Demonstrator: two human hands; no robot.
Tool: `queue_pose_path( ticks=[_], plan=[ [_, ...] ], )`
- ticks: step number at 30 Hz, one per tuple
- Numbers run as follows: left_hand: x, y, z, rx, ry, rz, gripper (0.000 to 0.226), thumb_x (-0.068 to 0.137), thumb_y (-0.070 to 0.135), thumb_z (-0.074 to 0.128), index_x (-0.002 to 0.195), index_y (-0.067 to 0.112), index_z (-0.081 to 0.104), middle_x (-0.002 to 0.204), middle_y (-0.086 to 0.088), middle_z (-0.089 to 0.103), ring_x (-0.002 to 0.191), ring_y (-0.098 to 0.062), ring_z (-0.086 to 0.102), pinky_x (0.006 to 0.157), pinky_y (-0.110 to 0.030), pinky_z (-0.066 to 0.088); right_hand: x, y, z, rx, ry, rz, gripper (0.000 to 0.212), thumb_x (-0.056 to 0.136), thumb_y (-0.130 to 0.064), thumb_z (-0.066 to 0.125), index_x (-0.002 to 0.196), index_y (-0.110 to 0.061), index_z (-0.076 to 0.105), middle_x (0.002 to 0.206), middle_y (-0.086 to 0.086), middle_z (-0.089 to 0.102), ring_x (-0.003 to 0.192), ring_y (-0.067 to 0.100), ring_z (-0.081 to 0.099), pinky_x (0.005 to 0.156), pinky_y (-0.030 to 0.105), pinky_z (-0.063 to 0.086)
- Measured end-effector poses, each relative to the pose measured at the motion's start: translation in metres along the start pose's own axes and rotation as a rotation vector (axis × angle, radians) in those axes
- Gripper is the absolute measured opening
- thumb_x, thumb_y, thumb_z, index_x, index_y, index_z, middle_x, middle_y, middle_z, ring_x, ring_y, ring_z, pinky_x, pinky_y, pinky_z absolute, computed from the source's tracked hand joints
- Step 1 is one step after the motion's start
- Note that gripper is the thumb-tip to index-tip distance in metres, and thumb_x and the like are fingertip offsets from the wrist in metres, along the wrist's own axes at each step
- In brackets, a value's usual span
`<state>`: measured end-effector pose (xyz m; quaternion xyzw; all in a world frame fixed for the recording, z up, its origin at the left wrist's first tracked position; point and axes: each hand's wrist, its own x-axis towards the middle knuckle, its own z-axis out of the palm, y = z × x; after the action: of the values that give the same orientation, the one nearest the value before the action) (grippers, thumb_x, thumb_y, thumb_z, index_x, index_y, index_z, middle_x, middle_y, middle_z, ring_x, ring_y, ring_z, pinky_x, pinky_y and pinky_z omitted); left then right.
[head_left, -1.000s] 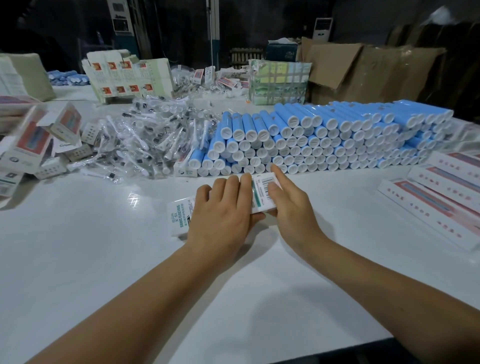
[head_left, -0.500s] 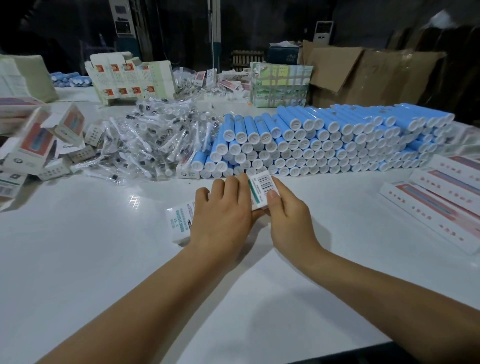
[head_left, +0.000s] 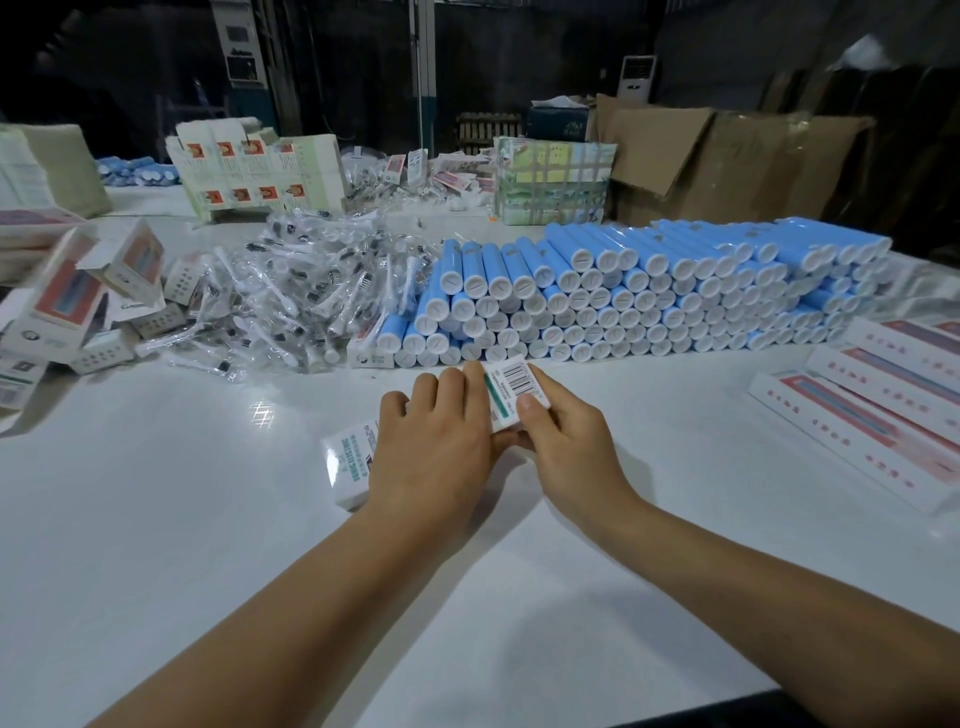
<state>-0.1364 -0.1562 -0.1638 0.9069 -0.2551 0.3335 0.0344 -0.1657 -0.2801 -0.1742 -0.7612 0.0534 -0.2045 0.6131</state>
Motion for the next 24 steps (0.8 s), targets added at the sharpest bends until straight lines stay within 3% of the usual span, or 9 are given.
queue_pose_path(
  ticks=[6,9,11,13,15,18,21,24],
  plan=[
    [0.0,0.001,0.001,0.012,-0.009,0.017,0.064,0.083,0.051,0.06,0.118,-0.002,0.059,0.092,-0.013,0.061,0.078,-0.032,0.057,0.063,-0.04,0.044,0.001,0.003,-0.001,0.014,0.001,0.005,0.037,0.099,-0.019,0.045,0.134,-0.016,0.053,0.113,-0.001,0.068,0.103,0.017,0.065,0.092,0.045,0.052],
    [0.002,0.0,-0.001,-0.006,-0.074,-0.023,0.068,0.087,0.055,0.042,0.124,0.0,0.056,0.1,-0.012,0.062,0.087,-0.032,0.058,0.068,-0.041,0.044,0.001,0.001,0.0,0.055,-0.022,-0.014,0.031,0.099,-0.018,0.046,0.125,-0.029,0.058,0.108,-0.003,0.069,0.1,0.018,0.066,0.091,0.046,0.053],
    [0.006,0.0,-0.005,-0.038,-0.135,-0.079,0.076,0.087,0.059,0.026,0.137,0.004,0.044,0.116,-0.011,0.057,0.102,-0.03,0.054,0.078,-0.041,0.041,0.003,-0.002,0.0,0.145,-0.034,-0.04,0.03,0.099,-0.016,0.045,0.113,-0.04,0.056,0.101,-0.006,0.07,0.097,0.017,0.067,0.089,0.045,0.054],
    [0.011,-0.002,-0.007,-0.143,-0.122,-0.12,0.08,0.086,0.061,0.018,0.143,0.008,0.035,0.125,-0.009,0.051,0.111,-0.029,0.048,0.082,-0.039,0.038,0.003,-0.005,-0.001,0.198,-0.033,-0.069,0.035,0.1,-0.02,0.045,0.125,-0.044,0.041,0.099,-0.009,0.067,0.095,0.013,0.065,0.086,0.039,0.055],
    [0.016,-0.005,-0.011,-0.444,-0.011,-0.156,0.076,0.087,0.064,0.022,0.138,0.012,0.041,0.115,-0.007,0.052,0.102,-0.026,0.049,0.077,-0.036,0.038,0.002,-0.006,-0.002,0.133,-0.059,-0.132,0.042,0.096,-0.029,0.05,0.133,-0.043,0.034,0.104,-0.009,0.063,0.096,0.01,0.062,0.087,0.036,0.053],
    [0.02,-0.012,-0.013,-0.988,0.157,-0.214,0.044,0.091,0.062,0.032,0.114,0.03,0.052,0.1,0.004,0.055,0.092,-0.011,0.05,0.073,-0.019,0.038,-0.002,-0.007,0.001,-0.013,-0.139,-0.163,0.052,0.082,-0.045,0.052,0.13,-0.051,0.034,0.111,-0.021,0.055,0.099,0.002,0.056,0.089,0.03,0.047],
    [0.021,-0.011,-0.021,-1.512,0.172,-0.671,0.035,0.094,0.059,0.037,0.098,0.03,0.058,0.084,0.009,0.069,0.084,-0.007,0.067,0.067,-0.022,0.049,-0.005,-0.006,0.007,-0.254,-0.25,-0.177,0.071,0.078,-0.058,0.053,0.142,-0.048,0.024,0.121,-0.018,0.045,0.105,0.0,0.046,0.09,0.029,0.044],
    [0.02,-0.01,-0.023,-1.982,0.041,-1.075,0.041,0.099,0.051,0.034,0.097,0.02,0.06,0.079,0.002,0.075,0.076,-0.015,0.072,0.065,-0.036,0.054,-0.006,-0.005,0.014,-0.43,-0.279,-0.251,0.071,0.08,-0.056,0.052,0.141,-0.051,0.017,0.125,-0.002,0.044,0.117,0.015,0.045,0.096,0.04,0.045]
  ],
)
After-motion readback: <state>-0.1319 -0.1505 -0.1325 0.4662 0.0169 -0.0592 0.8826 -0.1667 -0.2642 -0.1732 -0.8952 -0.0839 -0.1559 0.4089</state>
